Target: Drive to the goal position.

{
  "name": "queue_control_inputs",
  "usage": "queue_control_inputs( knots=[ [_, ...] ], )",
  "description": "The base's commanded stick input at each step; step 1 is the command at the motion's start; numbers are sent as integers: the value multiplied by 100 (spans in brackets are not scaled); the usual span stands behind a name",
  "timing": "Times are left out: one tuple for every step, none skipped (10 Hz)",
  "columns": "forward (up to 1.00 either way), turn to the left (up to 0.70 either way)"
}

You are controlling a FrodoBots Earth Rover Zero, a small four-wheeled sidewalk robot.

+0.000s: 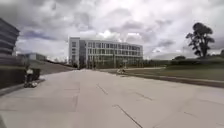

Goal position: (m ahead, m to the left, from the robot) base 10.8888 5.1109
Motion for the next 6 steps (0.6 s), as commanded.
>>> queue_control_inputs(
  knots=[
    [70, 0],
    [70, 0],
    [70, 0],
    [70, 0],
    [70, 0],
    [70, 0]
  ],
)
